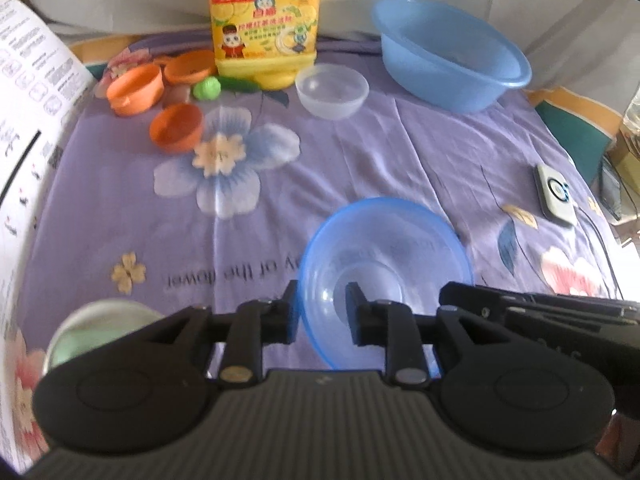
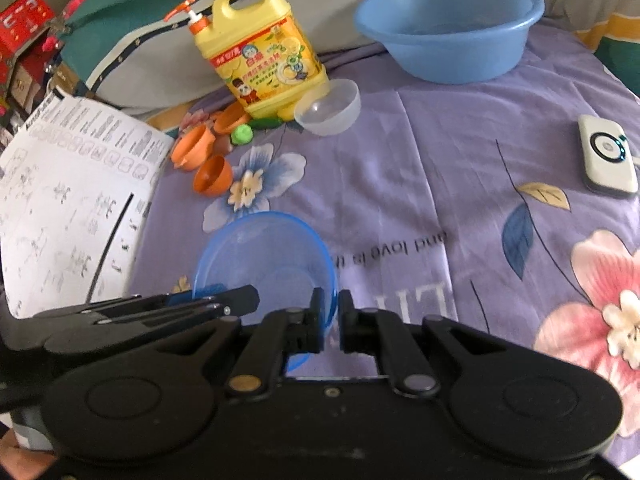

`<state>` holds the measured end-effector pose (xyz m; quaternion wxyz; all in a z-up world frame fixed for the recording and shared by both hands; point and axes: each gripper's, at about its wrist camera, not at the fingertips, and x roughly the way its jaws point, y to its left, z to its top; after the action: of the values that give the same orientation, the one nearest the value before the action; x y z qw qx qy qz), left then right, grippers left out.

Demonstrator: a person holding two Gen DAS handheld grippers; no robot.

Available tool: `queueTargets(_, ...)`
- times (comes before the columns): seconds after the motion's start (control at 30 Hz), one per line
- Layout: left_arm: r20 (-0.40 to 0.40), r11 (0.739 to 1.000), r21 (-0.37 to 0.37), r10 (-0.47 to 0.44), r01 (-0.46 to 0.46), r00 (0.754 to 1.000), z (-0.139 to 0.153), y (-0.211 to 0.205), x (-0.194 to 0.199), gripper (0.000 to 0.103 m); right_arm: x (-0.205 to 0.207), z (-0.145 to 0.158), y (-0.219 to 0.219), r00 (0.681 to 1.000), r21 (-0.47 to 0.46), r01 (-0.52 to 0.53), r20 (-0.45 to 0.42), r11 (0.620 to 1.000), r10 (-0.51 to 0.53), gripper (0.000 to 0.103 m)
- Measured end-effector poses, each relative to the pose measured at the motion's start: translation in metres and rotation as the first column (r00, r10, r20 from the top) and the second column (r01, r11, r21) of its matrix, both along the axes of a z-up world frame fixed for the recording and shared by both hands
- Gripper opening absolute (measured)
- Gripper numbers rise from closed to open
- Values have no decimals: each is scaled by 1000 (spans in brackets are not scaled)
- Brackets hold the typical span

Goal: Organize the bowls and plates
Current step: 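Lift the blue bowl with both tools and carry it beside the plate stack, then lower the blue bowl onto the cloth and open both tools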

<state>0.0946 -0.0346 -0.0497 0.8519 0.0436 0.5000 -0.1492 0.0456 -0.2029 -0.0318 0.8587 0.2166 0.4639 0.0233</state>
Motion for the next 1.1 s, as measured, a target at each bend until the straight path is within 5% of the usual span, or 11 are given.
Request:
queueTargets(0.33, -48, 1000, -8, 6, -7, 999, -20, 14, -39, 30, -27, -11, 17, 997, -30, -67, -44, 997, 66, 7)
queueTargets(1.1, -86, 1000, -8, -2, 2, 996, -45, 13, -47, 34, -26, -28, 24, 990, -67, -105, -105, 992, 98, 9)
